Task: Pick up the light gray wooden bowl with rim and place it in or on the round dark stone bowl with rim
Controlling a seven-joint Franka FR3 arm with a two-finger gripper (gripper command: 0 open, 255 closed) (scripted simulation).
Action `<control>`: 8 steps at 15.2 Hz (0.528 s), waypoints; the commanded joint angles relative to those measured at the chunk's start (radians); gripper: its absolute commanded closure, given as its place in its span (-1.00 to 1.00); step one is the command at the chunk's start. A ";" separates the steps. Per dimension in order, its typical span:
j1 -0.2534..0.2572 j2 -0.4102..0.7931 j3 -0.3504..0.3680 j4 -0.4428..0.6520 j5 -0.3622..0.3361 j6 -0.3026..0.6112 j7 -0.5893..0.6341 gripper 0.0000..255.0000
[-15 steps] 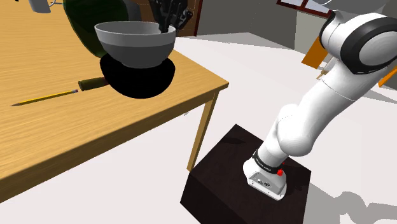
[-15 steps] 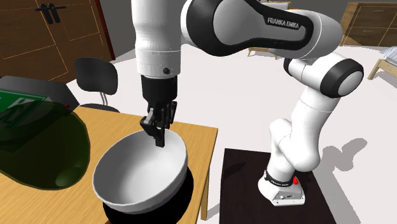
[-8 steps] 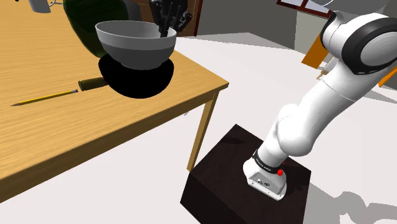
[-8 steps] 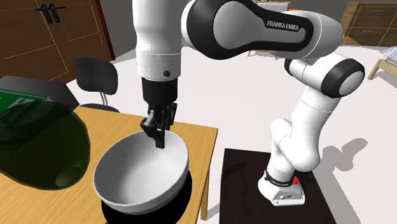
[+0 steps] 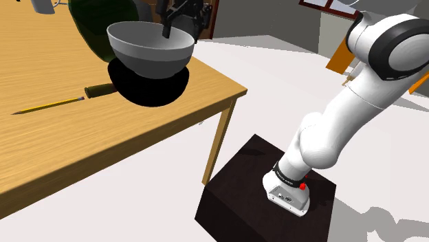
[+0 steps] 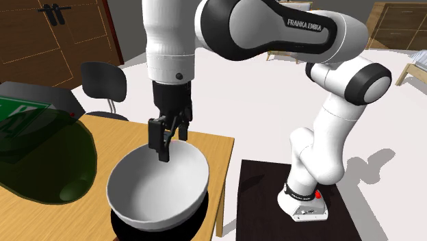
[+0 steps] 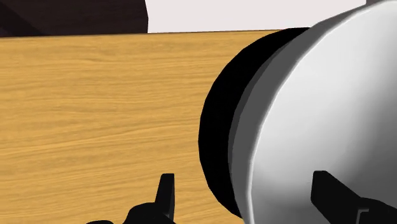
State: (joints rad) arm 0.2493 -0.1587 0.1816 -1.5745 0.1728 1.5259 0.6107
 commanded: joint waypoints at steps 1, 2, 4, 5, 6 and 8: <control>-0.002 0.022 -0.002 0.078 -0.003 -0.057 0.006 -1.00; -0.003 0.038 -0.004 0.132 -0.005 -0.095 0.009 -1.00; -0.004 0.052 -0.005 0.177 -0.007 -0.126 0.012 -1.00; -0.004 0.052 -0.005 0.176 -0.007 -0.126 0.012 -1.00; -0.004 0.052 -0.005 0.177 -0.007 -0.126 0.012 -1.00; -0.004 0.052 -0.005 0.177 -0.007 -0.126 0.012 -1.00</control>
State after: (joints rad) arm 0.2455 -0.1072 0.1771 -1.3992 0.1661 1.4015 0.6230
